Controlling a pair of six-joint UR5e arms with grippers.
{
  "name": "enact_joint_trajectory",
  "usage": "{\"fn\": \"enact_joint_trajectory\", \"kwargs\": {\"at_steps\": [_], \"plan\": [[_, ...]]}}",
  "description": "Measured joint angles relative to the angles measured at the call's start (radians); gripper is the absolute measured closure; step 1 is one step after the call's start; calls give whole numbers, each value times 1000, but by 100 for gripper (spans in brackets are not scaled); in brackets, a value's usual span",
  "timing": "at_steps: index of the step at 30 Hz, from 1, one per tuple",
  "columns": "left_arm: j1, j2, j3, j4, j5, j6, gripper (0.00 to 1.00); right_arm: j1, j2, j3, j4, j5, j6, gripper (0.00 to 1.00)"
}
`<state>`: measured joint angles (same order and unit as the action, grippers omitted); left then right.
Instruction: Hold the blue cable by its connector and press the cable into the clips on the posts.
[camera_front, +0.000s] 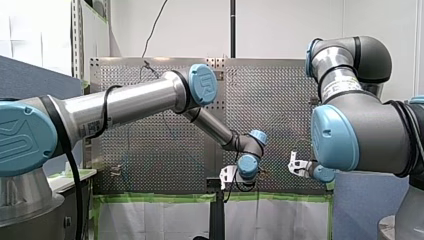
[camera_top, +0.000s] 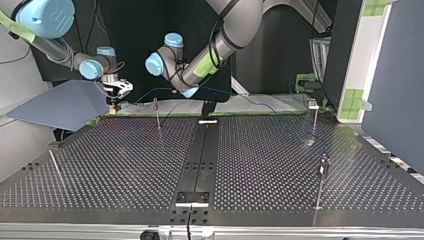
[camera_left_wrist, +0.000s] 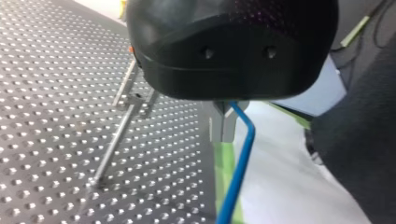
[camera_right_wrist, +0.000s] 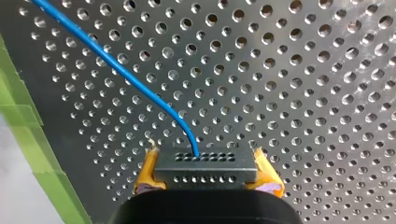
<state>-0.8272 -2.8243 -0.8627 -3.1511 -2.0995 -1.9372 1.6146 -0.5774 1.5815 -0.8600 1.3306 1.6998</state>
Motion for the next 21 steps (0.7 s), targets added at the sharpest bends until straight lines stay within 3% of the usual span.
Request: {"fn": "enact_joint_trajectory", "kwargs": {"at_steps": [21], "plan": [[25,7,-1,164,-2,-8,100,-5,1,-5,4,-2,2,100]]}}
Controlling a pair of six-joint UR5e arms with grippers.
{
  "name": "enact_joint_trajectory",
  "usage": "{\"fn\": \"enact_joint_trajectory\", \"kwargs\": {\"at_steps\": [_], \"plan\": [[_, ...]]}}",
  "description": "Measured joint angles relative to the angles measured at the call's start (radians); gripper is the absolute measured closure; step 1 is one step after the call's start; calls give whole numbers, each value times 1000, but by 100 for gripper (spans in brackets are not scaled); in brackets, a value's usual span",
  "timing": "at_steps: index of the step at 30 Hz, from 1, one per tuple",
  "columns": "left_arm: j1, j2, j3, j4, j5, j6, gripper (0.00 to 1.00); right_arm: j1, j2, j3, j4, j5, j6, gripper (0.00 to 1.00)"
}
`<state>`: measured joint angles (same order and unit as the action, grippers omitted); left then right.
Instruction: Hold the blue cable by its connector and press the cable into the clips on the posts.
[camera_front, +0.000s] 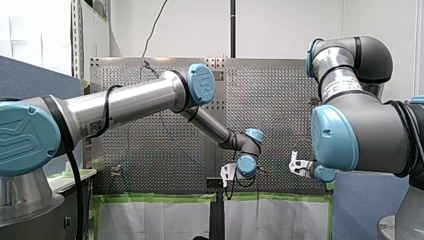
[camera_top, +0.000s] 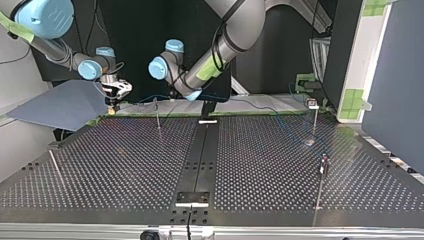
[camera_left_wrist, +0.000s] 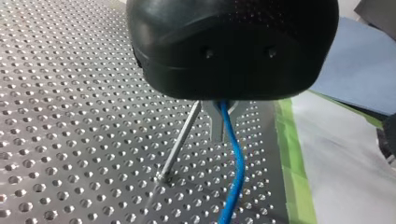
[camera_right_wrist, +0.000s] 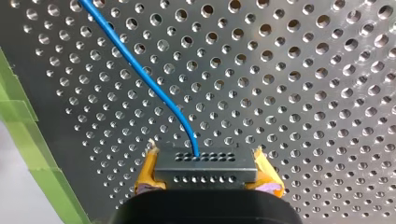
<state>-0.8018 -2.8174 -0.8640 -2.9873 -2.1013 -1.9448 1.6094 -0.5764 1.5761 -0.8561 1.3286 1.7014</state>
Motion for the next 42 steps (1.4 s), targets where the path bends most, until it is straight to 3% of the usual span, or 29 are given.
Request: {"fn": "enact_joint_trajectory", "kwargs": {"at_steps": [11,19,24,27,42], "plan": [[4,-1,-15,94,1,3,100,0,0,0,-6,-4,8,100],[12,-1,-43,163,3,4,100,-4,2,3,-36,-40,42,100],[18,-1,-55,213,6,4,100,-7,4,15,-82,-65,82,100],[20,-1,-62,242,7,4,100,-8,6,18,-97,-67,94,100],[25,-2,-99,360,10,5,100,-10,20,19,-108,-56,97,100]]}}
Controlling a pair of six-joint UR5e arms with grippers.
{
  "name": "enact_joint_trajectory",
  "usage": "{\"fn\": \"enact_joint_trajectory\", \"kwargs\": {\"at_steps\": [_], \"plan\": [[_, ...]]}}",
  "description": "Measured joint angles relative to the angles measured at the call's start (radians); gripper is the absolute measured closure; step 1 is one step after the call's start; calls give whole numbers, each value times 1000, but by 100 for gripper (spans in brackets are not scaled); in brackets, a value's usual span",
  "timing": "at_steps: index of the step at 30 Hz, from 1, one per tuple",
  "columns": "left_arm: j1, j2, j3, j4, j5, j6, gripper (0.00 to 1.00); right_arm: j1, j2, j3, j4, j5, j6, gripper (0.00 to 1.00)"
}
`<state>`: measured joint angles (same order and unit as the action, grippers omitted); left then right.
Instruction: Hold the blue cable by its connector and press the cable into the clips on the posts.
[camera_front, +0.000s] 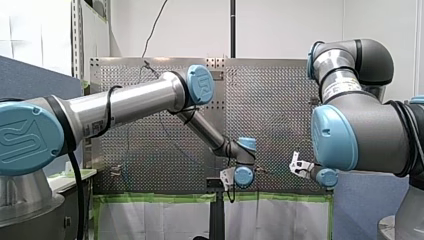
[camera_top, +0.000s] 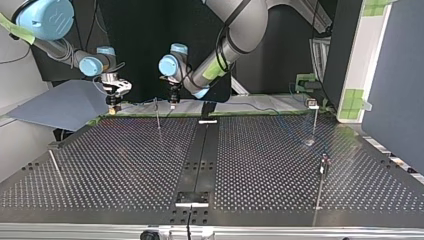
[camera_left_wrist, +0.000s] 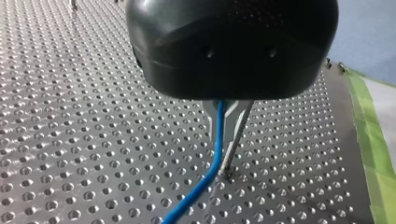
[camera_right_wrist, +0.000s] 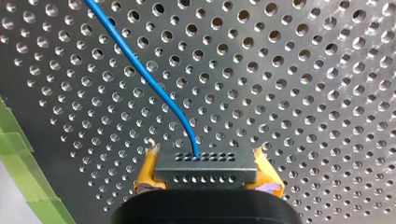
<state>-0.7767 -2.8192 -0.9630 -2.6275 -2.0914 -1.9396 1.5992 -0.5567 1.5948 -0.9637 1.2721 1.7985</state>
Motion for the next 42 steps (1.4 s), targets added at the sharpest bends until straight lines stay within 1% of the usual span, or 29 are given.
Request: {"fn": "enact_joint_trajectory", "kwargs": {"at_steps": [10,21,33,37,42], "plan": [[3,-1,-23,29,13,-4,100,0,1,0,-2,1,1,100],[17,-5,12,30,27,-21,100,0,2,0,-3,1,4,100],[31,-10,6,30,62,-43,100,3,2,-1,-5,1,6,100],[35,-28,21,17,66,-46,100,5,2,-1,-5,0,6,100],[39,-52,57,-22,64,-47,100,7,2,-1,-5,-2,6,100]]}}
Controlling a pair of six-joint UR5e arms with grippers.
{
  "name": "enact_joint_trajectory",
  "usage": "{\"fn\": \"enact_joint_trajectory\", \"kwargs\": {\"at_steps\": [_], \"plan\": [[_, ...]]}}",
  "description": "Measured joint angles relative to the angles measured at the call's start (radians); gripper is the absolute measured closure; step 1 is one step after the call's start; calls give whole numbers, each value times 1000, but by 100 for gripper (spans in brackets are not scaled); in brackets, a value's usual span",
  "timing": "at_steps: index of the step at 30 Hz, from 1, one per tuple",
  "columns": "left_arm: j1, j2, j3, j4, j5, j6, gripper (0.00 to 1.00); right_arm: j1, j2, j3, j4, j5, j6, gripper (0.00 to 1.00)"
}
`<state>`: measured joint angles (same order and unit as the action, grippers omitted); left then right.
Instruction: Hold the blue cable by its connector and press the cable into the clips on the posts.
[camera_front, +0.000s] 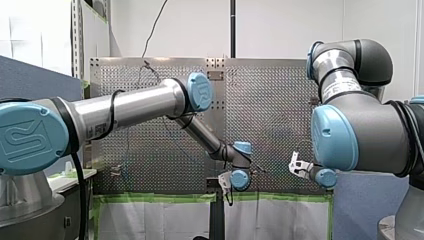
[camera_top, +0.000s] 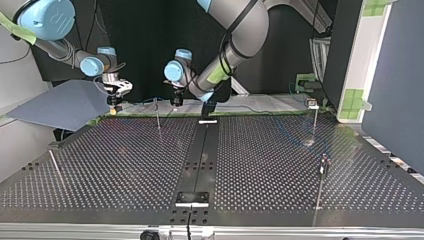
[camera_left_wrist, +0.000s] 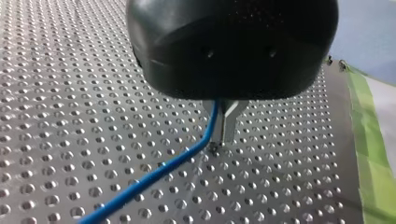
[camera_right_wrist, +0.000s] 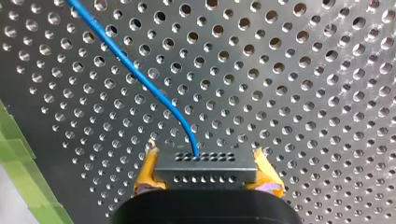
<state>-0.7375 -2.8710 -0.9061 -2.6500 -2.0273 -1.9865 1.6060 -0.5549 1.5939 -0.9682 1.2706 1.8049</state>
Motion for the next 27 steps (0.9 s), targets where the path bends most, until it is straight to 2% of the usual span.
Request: {"fn": "enact_joint_trajectory", "kwargs": {"at_steps": [7,15,27], "plan": [[15,-3,-20,-25,4,-7,100,1,0,-2,-1,-1,1,100],[21,-3,24,-36,12,-9,100,-4,0,-8,-1,1,6,100],[25,-3,32,-43,34,-9,100,-6,1,-34,2,1,16,100]]}}
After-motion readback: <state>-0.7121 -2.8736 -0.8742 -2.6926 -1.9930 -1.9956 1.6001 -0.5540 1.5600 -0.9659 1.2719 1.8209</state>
